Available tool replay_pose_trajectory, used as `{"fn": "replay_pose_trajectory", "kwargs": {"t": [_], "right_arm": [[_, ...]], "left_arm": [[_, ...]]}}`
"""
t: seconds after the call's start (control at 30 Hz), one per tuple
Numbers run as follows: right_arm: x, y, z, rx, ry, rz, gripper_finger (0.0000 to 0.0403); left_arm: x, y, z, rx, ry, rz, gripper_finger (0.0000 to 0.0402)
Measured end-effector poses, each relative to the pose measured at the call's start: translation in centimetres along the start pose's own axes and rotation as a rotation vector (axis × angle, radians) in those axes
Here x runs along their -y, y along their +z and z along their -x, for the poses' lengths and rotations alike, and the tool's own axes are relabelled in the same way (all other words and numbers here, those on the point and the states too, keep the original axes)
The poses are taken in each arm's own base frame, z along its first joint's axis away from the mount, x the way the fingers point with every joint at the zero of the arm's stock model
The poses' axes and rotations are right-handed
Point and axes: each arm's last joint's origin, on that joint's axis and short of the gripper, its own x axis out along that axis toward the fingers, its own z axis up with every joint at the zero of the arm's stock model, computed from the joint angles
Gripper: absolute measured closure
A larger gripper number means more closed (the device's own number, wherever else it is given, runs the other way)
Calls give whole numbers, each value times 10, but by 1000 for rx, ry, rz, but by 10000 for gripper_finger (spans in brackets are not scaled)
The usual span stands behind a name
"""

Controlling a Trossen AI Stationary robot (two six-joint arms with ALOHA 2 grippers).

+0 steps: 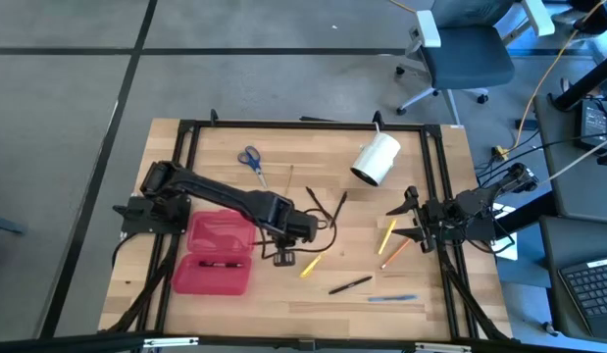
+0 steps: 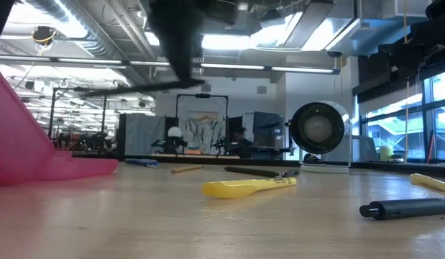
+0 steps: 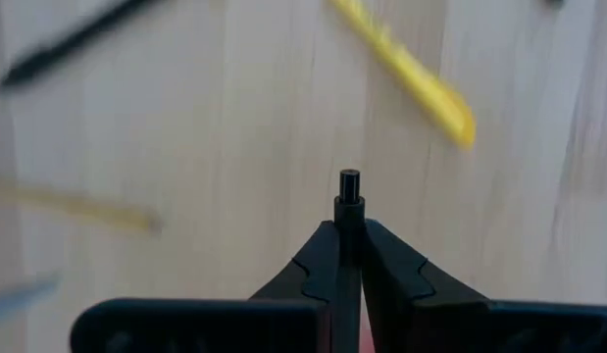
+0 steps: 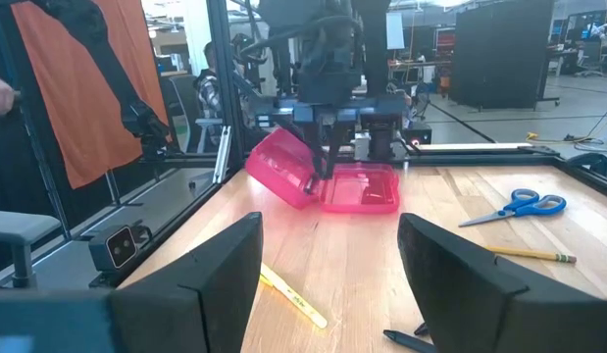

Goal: Pick & place school supplies into a supply box
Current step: Put the black pen into the red supply box

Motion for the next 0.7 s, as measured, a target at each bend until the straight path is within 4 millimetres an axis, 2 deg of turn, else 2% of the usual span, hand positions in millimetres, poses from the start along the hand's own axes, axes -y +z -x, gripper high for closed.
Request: {"fn": "replay_pose_trajectory", "kwargs": {"t": [0.17,0.4,0.7], "right_arm": [[0,0,0,0,0,0,161],[0,0,0,0,0,0,161],[0,0,0,0,-1,1,161]], "left_arm": [[-7,-20,26,-141,-20,36,383],[2,-38,53,-139,-94,10,383],[11,-47,60,-152,-114,20,384]]}}
